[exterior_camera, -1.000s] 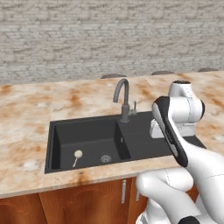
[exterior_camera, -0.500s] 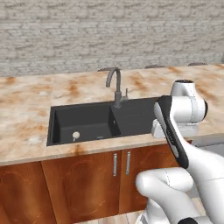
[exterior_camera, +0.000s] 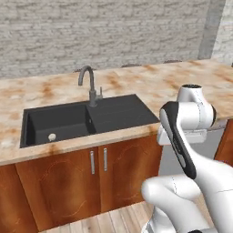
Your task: Pick up the dish brush and dish brush from the sink, and place them back in the cabinet, and close the cabinet doors.
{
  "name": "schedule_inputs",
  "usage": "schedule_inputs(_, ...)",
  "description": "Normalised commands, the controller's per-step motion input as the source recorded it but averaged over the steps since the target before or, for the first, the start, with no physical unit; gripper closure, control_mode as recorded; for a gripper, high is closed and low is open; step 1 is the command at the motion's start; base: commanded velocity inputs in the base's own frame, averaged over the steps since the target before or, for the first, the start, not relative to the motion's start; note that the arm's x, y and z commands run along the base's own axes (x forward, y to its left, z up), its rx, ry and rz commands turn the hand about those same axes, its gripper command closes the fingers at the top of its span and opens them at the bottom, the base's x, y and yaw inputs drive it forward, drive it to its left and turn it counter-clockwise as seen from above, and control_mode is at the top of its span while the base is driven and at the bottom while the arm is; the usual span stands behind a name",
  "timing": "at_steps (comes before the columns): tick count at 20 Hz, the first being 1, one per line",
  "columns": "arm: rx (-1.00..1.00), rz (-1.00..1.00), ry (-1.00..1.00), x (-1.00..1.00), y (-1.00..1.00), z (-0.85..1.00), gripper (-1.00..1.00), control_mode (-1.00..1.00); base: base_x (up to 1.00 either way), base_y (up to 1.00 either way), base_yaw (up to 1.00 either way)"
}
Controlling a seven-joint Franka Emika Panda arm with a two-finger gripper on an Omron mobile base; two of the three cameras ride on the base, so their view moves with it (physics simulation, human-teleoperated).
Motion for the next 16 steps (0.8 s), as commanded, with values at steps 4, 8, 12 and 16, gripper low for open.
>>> schedule_inputs(4, 0.0, 0.0, 0.0, 0.0, 0.0, 0.0, 1.0, 1.0, -0.02, -0.49, -0.41)
schedule_inputs(8, 0.0, 0.0, 0.0, 0.0, 0.0, 0.0, 1.0, 1.0, 0.0, -0.47, -0.4)
schedule_inputs(12, 0.0, 0.0, 0.0, 0.0, 0.0, 0.0, 1.0, 1.0, 0.0, -0.45, -0.4)
schedule_inputs(16, 0.0, 0.0, 0.0, 0.0, 0.0, 0.0, 1.0, 1.0, 0.0, -0.41, -0.41)
